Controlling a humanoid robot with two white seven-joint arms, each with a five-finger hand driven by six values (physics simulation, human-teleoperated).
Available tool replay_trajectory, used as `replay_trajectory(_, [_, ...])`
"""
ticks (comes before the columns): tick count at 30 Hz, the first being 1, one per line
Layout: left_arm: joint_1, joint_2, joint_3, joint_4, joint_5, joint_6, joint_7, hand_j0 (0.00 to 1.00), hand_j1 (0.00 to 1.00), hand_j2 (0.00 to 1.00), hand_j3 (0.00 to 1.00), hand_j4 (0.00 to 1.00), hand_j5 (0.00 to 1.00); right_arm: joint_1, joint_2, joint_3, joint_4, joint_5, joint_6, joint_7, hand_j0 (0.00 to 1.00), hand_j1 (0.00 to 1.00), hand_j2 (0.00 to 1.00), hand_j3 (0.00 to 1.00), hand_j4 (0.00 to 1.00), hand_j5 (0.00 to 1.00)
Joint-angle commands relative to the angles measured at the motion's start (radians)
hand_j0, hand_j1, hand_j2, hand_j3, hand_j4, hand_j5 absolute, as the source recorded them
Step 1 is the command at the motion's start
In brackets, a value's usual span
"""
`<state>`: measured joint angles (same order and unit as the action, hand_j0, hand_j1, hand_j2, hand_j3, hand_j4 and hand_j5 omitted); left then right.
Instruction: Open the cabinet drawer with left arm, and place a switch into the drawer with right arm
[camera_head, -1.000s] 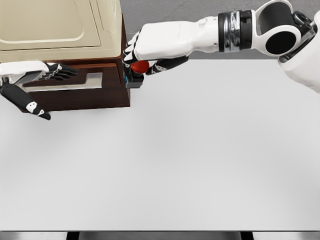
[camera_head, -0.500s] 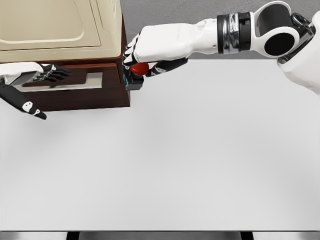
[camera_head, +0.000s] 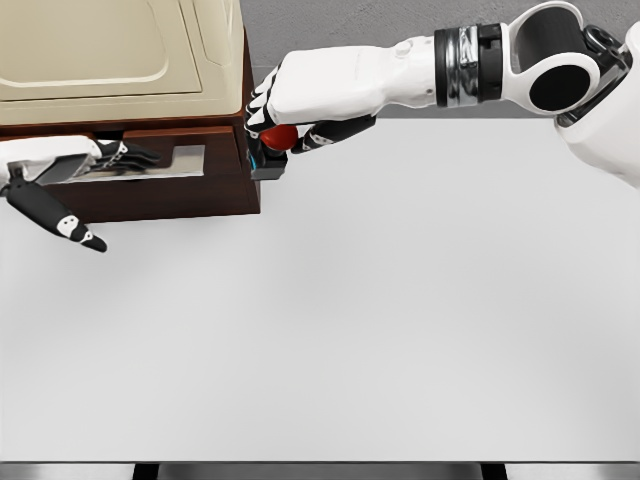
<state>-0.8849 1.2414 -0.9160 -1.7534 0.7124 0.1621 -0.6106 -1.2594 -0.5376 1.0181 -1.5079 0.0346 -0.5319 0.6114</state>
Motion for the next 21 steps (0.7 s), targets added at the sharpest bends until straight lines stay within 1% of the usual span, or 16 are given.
replay_trajectory(1, [0.006,0.018,-0.001,-0.006,0.021,0.001,0.000,1.00,1.00,1.00,1.00,1.00,1.00,0.000,-0.001,-0.001,0.000,-0.005,0.003,-0.001,0.48,0.48,0.48,0.48,0.48,0.48])
replay_trajectory(3, [0.007,0.035,-0.004,-0.008,0.041,0.001,0.000,1.00,1.00,1.00,1.00,1.00,1.00,0.000,-0.001,-0.001,0.000,-0.005,0.003,-0.001,0.48,0.48,0.48,0.48,0.48,0.48])
replay_trajectory(6, [0.027,0.059,-0.006,-0.009,0.081,0.001,0.000,1.00,1.00,1.00,1.00,1.00,1.00,0.000,-0.001,-0.001,0.000,-0.007,0.003,-0.001,0.48,0.48,0.48,0.48,0.48,0.48])
replay_trajectory(9, [0.027,0.064,-0.006,-0.009,0.094,0.001,0.000,1.00,1.00,1.00,1.00,1.00,1.00,0.000,-0.001,-0.001,-0.002,-0.007,0.003,-0.001,0.48,0.48,0.48,0.48,0.48,0.48])
replay_trajectory(11, [0.041,0.075,-0.006,-0.009,0.098,0.001,0.000,1.00,1.00,1.00,1.00,1.00,1.00,0.000,-0.001,-0.001,-0.003,-0.007,0.003,-0.001,0.48,0.48,0.48,0.48,0.48,0.48])
replay_trajectory(16, [0.041,0.095,-0.004,-0.009,0.102,0.001,0.000,1.00,1.00,1.00,1.00,1.00,1.00,-0.002,-0.002,-0.001,-0.015,-0.007,0.003,-0.001,0.48,0.48,0.48,0.48,0.48,0.48])
replay_trajectory(21, [0.041,0.118,-0.004,-0.011,0.124,0.002,0.000,1.00,1.00,1.00,1.00,1.00,1.00,-0.003,-0.002,-0.003,-0.021,-0.009,0.004,-0.001,0.48,0.48,0.48,0.48,0.48,0.48])
